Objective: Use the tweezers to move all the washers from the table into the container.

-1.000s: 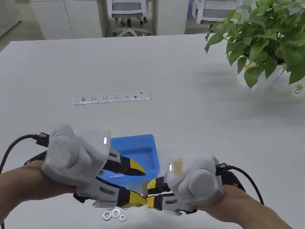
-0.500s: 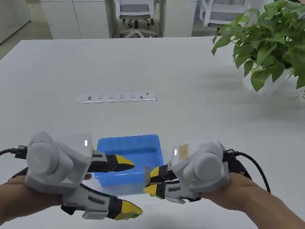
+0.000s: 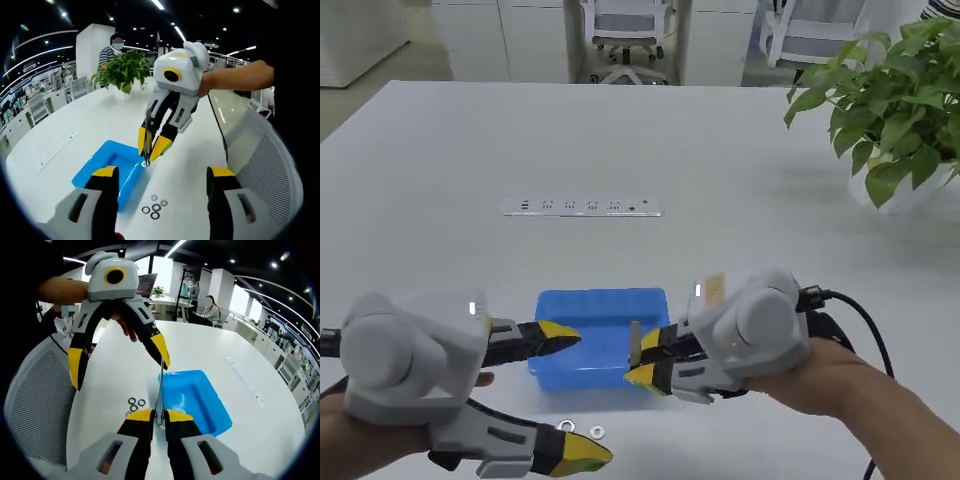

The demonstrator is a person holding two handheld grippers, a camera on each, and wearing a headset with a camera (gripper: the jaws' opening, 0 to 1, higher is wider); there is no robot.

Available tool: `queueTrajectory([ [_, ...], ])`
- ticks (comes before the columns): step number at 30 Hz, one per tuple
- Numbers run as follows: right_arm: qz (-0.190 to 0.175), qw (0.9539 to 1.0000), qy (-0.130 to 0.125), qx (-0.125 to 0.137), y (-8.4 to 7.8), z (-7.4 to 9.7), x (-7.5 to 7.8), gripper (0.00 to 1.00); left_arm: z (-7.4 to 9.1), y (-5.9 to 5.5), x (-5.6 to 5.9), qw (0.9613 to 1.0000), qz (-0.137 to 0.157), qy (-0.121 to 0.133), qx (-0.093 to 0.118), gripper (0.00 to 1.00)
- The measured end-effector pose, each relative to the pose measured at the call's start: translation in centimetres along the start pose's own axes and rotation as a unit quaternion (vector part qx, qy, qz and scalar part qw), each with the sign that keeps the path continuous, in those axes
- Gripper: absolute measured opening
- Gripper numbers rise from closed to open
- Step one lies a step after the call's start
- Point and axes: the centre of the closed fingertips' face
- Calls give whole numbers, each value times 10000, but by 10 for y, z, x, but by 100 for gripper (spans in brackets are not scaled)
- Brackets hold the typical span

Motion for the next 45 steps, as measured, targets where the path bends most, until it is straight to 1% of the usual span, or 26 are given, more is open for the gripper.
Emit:
queueTrajectory([
  [4,23,10000,22,19,2,-2,6,10,5,-1,2,9999,28,110,1,80],
  [7,30,10000,23,38,3,-3,11,10,8,-1,4,9997,87,222,55,82],
  [9,23,10000,25,55,4,-4,15,10,13,-2,-1,9993,81,360,108,85],
  [11,45,10000,33,53,4,-6,18,10,16,-1,-2,9987,81,473,145,89],
  [20,92,9999,132,64,-3,-15,27,10,29,-2,-4,9970,207,719,219,96],
  [24,134,9997,212,79,-5,-19,28,10,31,-3,-5,9964,249,782,202,99],
  [27,141,9996,235,83,-7,-23,32,10,32,-3,-5,9960,288,815,222,99],
  [33,121,9995,258,104,-14,-30,39,10,33,-1,-7,9958,278,850,214,99],
  [39,113,9996,267,71,-23,-37,45,11,33,0,-13,9955,305,861,235,99],
  [43,105,9996,263,55,-28,-42,49,11,31,-3,-19,9955,300,874,223,99],
  [45,79,9996,262,49,-31,-44,51,11,29,-5,-24,9951,285,931,180,98],
])
Point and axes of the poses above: the centre of the closed fingertips' face, and the gripper's own axes: z roughly backward along the fingers, x roughly to its right, y roughly out of its top, and after that the axes turned 10 degrees about x, right-handed
